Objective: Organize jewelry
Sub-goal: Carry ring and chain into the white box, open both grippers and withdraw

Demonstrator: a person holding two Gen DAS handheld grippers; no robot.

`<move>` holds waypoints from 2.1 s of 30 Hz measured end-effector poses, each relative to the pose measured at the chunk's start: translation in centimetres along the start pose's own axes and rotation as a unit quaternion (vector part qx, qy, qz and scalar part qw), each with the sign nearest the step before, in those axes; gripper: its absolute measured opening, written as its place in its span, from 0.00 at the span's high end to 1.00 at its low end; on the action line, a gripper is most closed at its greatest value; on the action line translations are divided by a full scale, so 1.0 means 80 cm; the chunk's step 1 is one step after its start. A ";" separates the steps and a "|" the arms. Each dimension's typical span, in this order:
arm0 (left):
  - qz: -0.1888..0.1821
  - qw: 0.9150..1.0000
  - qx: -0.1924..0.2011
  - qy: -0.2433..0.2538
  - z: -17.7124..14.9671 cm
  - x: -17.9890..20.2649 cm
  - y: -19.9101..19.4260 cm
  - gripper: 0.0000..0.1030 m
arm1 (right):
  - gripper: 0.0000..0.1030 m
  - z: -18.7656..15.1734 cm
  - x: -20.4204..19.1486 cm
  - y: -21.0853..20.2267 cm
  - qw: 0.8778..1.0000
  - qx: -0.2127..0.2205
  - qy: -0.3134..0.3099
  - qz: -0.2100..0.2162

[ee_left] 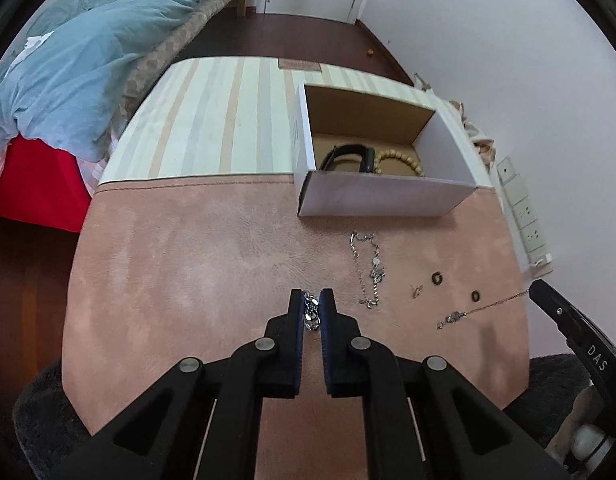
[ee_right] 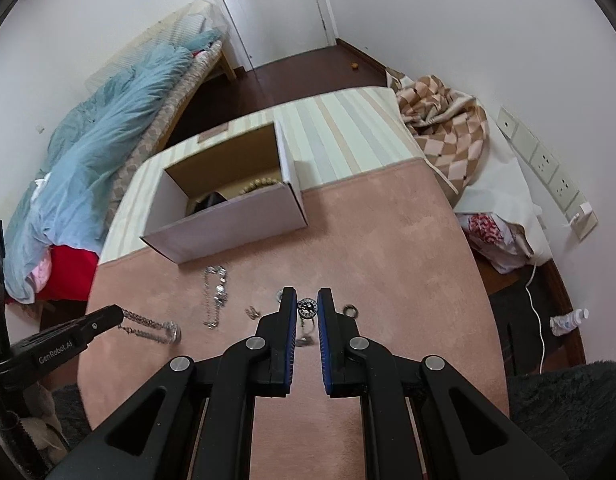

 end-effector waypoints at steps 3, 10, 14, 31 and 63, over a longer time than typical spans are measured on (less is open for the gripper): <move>-0.006 1.000 0.010 -0.004 0.003 0.001 -0.017 0.95 | 0.90 0.008 -0.012 -0.011 1.000 0.005 -0.009 0.013; -0.028 0.998 0.048 -0.004 0.034 0.006 -0.065 0.95 | 0.90 0.045 -0.045 -0.042 0.998 0.020 -0.027 0.050; -0.043 0.996 0.072 0.000 0.069 0.010 -0.089 0.95 | 0.90 0.085 -0.072 -0.057 0.996 0.029 -0.040 0.077; -0.034 0.998 0.045 0.037 0.221 0.004 0.002 0.95 | 0.90 0.226 -0.148 0.097 0.993 -0.045 -0.110 0.029; 0.152 0.988 -0.011 -0.004 0.146 -0.033 0.029 0.00 | 0.01 0.158 -0.116 0.123 0.979 -0.082 -0.160 -0.093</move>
Point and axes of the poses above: each gripper's, at about its wrist camera, not at the fingertips, and y roughly the way its jaws point, x to its right, z to its top, the point moved 1 cm from there along y, roughly the way its jaws point, and after that the axes turned 9 degrees about y, right-handed, at the moved point
